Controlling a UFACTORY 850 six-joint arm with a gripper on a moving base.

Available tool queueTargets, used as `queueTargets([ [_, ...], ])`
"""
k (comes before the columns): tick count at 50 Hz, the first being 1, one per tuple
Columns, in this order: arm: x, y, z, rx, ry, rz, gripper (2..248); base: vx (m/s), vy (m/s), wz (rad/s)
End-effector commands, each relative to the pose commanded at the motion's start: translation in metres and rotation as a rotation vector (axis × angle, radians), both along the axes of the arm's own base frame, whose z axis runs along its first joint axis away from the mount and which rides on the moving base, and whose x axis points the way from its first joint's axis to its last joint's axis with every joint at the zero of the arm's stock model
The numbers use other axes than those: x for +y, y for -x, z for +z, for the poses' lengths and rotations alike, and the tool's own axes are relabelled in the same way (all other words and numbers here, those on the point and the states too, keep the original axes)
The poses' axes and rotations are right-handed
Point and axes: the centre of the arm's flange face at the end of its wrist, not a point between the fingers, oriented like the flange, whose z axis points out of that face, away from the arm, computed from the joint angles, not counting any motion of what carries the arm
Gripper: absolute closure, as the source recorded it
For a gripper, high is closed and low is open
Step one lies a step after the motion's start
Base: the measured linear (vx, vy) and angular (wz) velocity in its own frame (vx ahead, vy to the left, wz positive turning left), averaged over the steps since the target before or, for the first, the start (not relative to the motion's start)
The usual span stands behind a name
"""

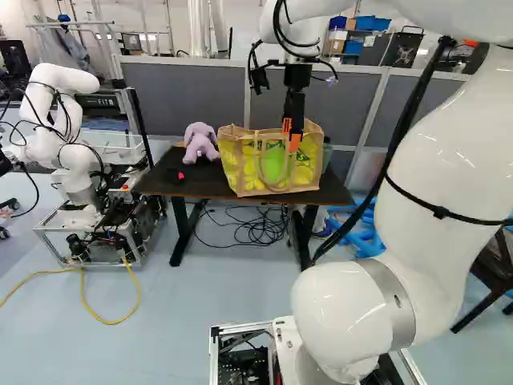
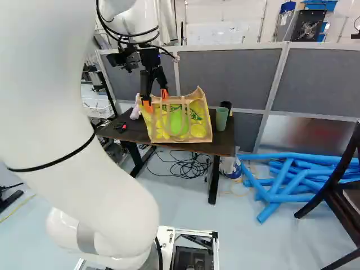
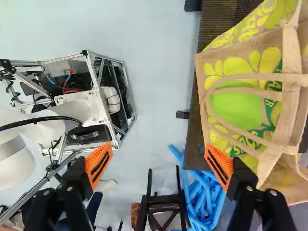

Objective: Pick up the bag on the ground and place it on the table

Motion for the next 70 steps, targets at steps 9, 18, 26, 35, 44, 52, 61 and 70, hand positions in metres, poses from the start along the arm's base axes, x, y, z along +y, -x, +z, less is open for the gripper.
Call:
queueTargets([
  [9, 0.0, 0.0, 0.0, 0.0, 0.0, 0.0, 3, -0.125, 0.001, 0.01],
  [18, 0.0, 0.0, 0.0, 0.0, 0.0, 0.0, 3, -0.11, 0.0, 0.007],
  [26, 0.0, 0.0, 0.0, 0.0, 0.0, 0.0, 3, -0.082, -0.001, 0.007],
  [35, 0.0, 0.0, 0.0, 0.0, 0.0, 0.0, 3, -0.019, 0.001, 0.003],
  [44, 0.0, 0.0, 0.0, 0.0, 0.0, 0.0, 3, 0.0, 0.0, 0.0],
  [52, 0.0, 0.0, 0.0, 0.0, 0.0, 0.0, 3, 0.0, 0.0, 0.0],
  [61, 0.0, 0.0, -0.0008, -0.003, 0.0, -0.003, 3, 0.0, 0.0, 0.0],
  [70, -0.0001, 0.0001, -0.0032, -0.011, 0.0, -0.012, 3, 0.0, 0.0, 0.0],
])
